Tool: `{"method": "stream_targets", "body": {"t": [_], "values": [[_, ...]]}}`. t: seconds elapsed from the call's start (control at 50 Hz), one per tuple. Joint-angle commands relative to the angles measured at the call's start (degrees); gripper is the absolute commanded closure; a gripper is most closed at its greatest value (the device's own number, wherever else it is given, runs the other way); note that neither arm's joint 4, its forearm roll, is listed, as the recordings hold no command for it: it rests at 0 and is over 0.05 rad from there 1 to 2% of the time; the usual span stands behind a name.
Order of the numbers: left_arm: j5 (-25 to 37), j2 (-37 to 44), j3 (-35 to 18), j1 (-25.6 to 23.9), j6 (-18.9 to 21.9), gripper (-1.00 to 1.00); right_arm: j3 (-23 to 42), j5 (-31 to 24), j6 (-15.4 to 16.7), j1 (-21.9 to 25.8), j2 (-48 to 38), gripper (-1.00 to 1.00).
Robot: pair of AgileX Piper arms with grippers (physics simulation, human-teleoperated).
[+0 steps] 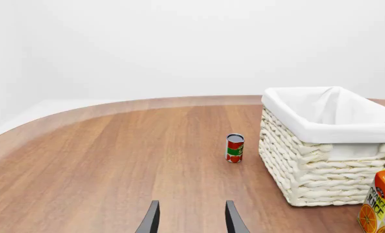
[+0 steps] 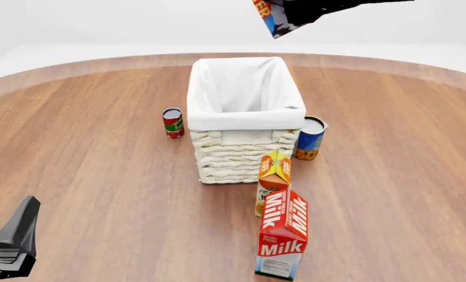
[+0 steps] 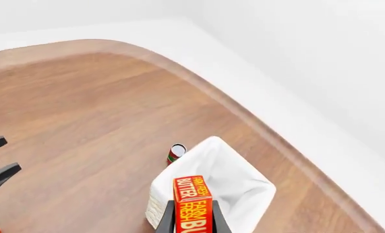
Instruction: Pick up the butter and put it in the basket.
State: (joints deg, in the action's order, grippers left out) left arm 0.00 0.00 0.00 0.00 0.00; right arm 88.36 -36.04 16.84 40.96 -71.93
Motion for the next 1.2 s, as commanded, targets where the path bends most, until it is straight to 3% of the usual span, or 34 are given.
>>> {"method": "stream_targets", "body": {"t": [0.02, 0.24, 0.34, 0.68, 1.2], "values": [[0.00, 0.00, 0.00, 0.00, 0.00, -1.00, 11.77, -4.47, -2.33, -0.94, -7.55, 1.00], [0.00, 0.00, 0.00, 0.00, 0.00, -1.00, 25.59, -12.47, -2.48, -2.78, -16.48, 1.00], [0.00, 0.00, 0.00, 0.00, 0.00, -1.00, 28.51, -14.99, -2.52, -3.64, -19.22, 1.00], [0.00, 0.00, 0.00, 0.00, 0.00, -1.00, 21.06, -16.39, 2.30, -4.49, -18.39, 1.00], [0.00, 0.00, 0.00, 0.00, 0.00, -1.00, 22.39, -16.41, 4.99, -4.20, -24.00, 1.00]]}}
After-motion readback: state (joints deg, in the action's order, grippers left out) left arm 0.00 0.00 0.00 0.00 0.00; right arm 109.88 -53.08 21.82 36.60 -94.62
